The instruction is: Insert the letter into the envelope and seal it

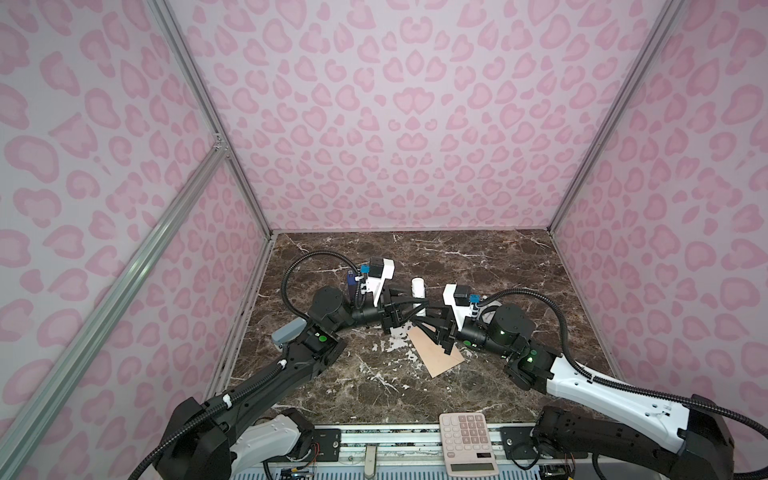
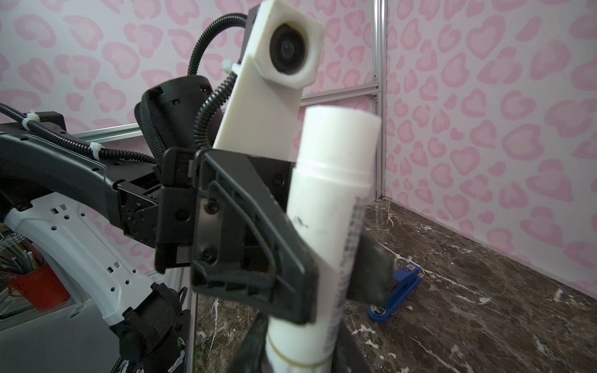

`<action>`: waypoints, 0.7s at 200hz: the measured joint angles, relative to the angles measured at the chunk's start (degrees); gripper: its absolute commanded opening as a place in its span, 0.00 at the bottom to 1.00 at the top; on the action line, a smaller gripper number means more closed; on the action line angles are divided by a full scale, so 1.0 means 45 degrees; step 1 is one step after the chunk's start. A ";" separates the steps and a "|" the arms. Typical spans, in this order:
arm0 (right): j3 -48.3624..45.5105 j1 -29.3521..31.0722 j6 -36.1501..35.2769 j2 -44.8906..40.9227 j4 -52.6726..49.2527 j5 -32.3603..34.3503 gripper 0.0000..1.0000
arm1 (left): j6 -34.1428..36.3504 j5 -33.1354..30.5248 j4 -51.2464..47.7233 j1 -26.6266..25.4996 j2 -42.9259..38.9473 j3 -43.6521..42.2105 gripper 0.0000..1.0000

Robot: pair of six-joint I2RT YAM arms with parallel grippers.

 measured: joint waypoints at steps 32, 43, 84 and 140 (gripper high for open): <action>0.0000 -0.0058 0.0146 -0.0049 0.0000 0.0010 0.24 | 0.0058 0.0010 0.0053 0.0005 0.0015 0.0039 0.04; 0.0000 -0.0068 0.0214 -0.0049 0.0000 0.0019 0.23 | 0.0049 0.0010 0.0087 0.0005 0.0063 0.0039 0.04; 0.0000 -0.0126 0.0481 0.0117 0.0010 0.0325 0.16 | 0.0078 -0.0272 0.0311 0.0010 0.0204 -0.0092 0.04; 0.0772 0.0792 -0.0087 0.0690 -0.0714 0.3089 0.10 | 0.1146 -0.2778 -0.0855 -0.0510 -0.0335 -0.0131 0.04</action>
